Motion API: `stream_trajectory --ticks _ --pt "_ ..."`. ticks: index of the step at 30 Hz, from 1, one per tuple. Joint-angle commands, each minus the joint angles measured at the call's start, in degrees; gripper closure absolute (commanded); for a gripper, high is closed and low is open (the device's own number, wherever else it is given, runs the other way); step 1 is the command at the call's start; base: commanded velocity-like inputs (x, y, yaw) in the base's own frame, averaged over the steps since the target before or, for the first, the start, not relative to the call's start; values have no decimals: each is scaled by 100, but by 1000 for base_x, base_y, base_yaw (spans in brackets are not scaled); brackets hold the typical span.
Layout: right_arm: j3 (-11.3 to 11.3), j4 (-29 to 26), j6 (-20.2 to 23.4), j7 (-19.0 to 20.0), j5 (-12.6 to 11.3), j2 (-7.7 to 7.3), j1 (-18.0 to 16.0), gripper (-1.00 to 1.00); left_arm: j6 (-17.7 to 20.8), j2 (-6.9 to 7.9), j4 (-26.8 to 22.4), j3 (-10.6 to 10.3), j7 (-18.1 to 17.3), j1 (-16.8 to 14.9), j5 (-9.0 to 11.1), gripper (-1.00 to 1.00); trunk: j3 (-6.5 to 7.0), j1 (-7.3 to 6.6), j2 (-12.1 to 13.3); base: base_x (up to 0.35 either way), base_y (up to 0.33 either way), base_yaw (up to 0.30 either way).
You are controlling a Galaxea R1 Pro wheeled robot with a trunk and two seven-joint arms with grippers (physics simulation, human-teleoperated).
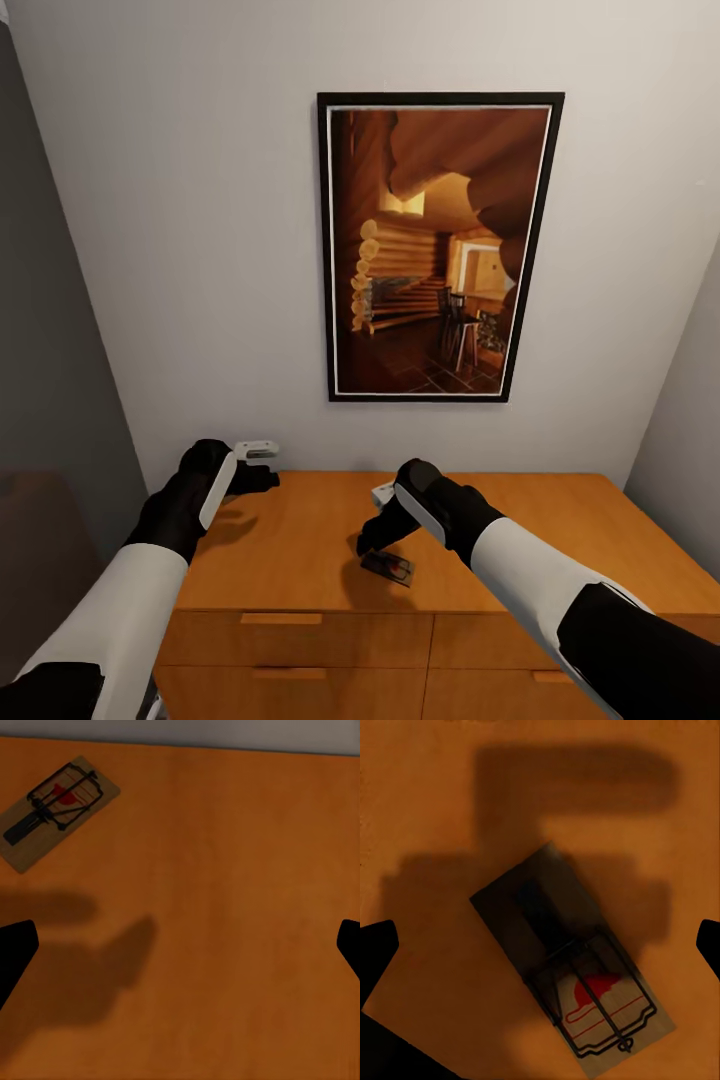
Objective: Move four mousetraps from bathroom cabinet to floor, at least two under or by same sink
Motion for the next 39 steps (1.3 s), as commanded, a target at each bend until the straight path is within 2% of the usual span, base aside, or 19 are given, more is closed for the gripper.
stream_trajectory --ticks 1,24,39 --pt "15 -14 13 62 59 -2 -8 -100 22 1 -4 -5 34 -5 46 -100 -28 24 -49 0 0 0" --pt "9 -54 13 71 59 -42 -8 -100 22 -16 -12 -5 30 -5 57 -100 -441 529 -972 0 0 0" --pt "23 -59 13 71 66 -72 -8 -100 18 -16 -13 -5 38 -5 11 -100 -441 529 -972 0 0 0"
